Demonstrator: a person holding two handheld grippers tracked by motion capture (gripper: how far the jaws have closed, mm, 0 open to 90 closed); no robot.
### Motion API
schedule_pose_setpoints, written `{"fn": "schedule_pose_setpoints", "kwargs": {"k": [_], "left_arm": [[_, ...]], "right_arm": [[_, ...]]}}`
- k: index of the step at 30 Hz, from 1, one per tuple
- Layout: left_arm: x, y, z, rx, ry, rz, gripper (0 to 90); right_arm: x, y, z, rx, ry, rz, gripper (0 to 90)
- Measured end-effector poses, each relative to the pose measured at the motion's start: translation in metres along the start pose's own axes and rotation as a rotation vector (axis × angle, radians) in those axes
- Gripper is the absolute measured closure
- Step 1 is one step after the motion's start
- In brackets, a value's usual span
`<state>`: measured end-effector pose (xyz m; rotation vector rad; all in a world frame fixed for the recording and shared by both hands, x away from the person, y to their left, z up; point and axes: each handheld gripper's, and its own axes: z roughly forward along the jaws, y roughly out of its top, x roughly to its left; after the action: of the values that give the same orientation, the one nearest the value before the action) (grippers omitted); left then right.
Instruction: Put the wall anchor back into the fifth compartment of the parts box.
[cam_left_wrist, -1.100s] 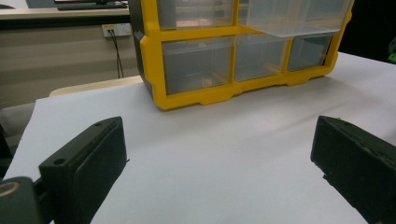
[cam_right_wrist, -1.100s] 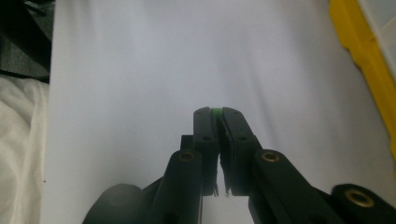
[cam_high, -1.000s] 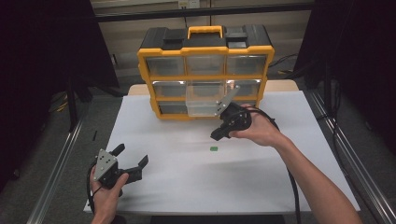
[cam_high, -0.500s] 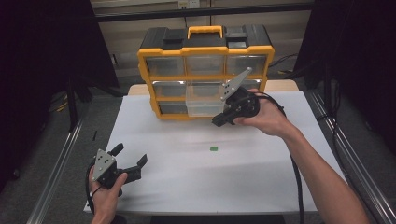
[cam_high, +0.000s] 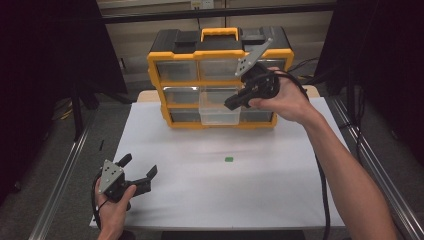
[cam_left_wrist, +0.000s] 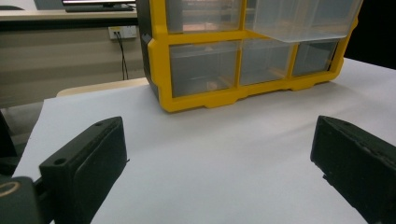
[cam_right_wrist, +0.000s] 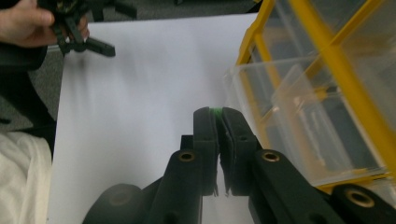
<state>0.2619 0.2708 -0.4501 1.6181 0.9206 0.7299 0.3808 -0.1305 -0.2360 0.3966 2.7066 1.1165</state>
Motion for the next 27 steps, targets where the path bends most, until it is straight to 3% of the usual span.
{"fn": "schedule_pose_setpoints", "kwargs": {"k": [7,14,26,27], "left_arm": [[-0.001,0.0,0.0,-0.007,-0.003,-0.003,3.6],[0.0,0.0,0.0,-0.011,-0.007,-0.012,3.7],[0.001,0.0,-0.001,-0.007,0.0,0.006,3.7],[0.0,0.0,0.0,-0.01,-0.005,-0.008,3.7]], "right_arm": [[-0.017,0.02,-0.005,0.031,-0.035,0.017,85.5],[-0.029,0.021,0.015,0.086,-0.066,0.032,85.5],[-0.06,0.024,0.046,0.225,-0.083,0.137,85.4],[-0.063,0.024,0.049,0.24,-0.079,0.131,85.4]]}}
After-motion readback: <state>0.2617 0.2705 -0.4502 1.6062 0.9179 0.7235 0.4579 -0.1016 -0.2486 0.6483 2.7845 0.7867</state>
